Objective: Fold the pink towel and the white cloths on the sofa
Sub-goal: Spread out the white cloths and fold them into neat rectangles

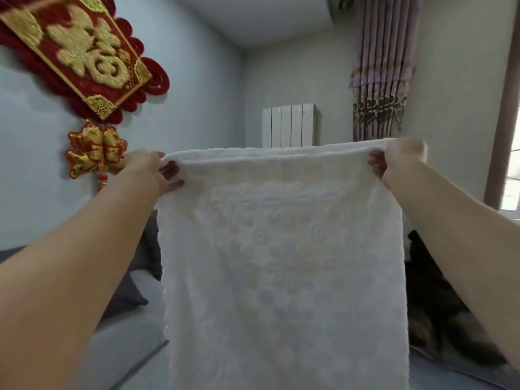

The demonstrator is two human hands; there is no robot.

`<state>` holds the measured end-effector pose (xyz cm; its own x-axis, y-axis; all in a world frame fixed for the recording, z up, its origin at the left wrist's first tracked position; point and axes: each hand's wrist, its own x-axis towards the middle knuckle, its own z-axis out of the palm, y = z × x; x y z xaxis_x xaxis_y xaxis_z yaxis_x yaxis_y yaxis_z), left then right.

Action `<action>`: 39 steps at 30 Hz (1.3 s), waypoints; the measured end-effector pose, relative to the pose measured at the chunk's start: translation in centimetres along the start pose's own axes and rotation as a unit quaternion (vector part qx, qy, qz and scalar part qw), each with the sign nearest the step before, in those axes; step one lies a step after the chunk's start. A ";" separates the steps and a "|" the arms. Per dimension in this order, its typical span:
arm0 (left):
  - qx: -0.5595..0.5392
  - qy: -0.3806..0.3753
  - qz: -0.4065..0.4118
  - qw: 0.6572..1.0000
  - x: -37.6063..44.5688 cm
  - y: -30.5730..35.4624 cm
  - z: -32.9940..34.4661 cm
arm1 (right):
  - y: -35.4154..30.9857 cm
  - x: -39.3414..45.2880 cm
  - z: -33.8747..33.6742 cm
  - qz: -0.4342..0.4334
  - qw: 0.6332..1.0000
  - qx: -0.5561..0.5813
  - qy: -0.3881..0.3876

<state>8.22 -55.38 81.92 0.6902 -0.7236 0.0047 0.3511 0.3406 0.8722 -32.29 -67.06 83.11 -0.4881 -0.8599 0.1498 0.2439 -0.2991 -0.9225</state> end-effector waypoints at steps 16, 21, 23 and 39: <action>-0.029 -0.042 0.024 0.998 8.5 -10.9 6.9 | 6.8 10.4 -2.0 0.141 0.975 -0.041 -0.168; -0.100 -0.081 0.084 0.988 4.2 -5.4 5.4 | 1.0 2.5 -4.8 0.098 0.966 0.064 -0.232; -0.104 -0.086 0.097 0.986 1.9 -4.3 2.3 | 0.2 -2.7 -6.6 0.090 0.965 0.046 -0.241; 0.368 0.045 -0.225 0.901 -16.6 -22.8 -48.5 | 30.0 -49.4 -31.0 0.170 0.912 -0.278 -0.249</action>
<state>19.48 -22.01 38.27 0.6429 -0.6255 -0.4420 0.1167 -0.4903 0.8637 -26.79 -20.72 37.01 0.0118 -0.9864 -0.1642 -0.2210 0.1575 -0.9625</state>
